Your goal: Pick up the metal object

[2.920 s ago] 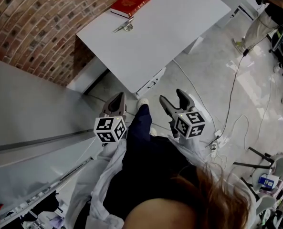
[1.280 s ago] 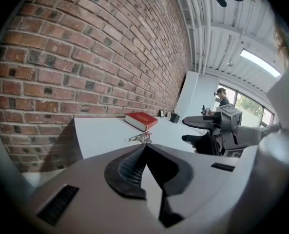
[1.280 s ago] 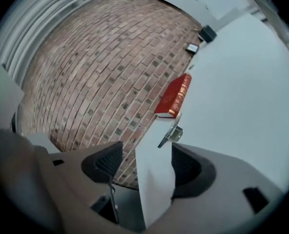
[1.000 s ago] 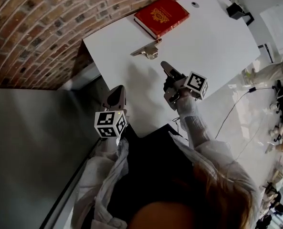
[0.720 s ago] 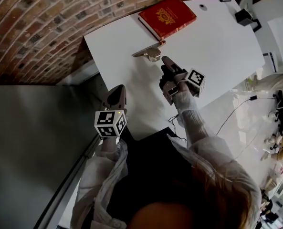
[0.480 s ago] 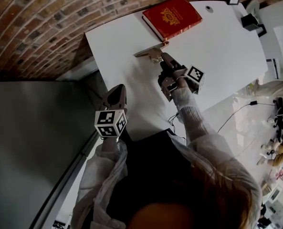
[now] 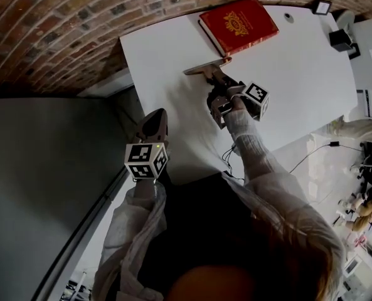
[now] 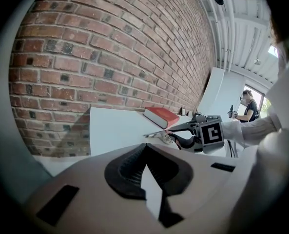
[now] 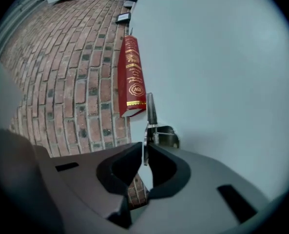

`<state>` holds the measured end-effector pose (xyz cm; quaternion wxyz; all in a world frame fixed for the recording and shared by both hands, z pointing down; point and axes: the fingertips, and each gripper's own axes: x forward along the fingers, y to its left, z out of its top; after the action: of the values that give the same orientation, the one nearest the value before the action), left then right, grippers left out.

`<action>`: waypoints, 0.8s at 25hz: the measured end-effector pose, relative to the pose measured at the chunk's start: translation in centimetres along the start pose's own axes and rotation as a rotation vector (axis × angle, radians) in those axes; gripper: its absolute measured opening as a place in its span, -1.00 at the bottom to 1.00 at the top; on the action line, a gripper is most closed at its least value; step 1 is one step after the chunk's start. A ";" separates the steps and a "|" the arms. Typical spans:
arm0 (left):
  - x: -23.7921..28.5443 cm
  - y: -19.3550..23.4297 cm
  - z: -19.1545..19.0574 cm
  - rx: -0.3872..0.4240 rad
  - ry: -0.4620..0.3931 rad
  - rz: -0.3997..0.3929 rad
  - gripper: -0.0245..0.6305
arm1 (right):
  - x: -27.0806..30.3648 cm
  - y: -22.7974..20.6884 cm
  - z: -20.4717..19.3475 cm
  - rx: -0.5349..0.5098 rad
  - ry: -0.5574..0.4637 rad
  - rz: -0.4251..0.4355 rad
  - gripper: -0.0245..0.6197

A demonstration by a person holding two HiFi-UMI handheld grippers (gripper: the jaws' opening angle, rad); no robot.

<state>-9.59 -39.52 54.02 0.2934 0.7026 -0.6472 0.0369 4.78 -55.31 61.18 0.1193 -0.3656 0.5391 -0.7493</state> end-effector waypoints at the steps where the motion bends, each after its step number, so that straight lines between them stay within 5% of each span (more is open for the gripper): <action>1: 0.0 0.0 0.0 -0.004 0.000 0.003 -0.88 | 0.1 0.0 -0.1 -0.003 0.000 -0.011 -0.83; 20: -2.1 0.9 -0.3 0.007 -0.011 -0.030 -0.88 | -2.3 -0.1 -1.8 -0.037 -0.031 0.001 -0.87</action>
<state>-10.67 -37.52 53.66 0.2878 0.7135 -0.6381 0.0308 5.21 -52.70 60.05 0.1210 -0.3791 0.5511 -0.7334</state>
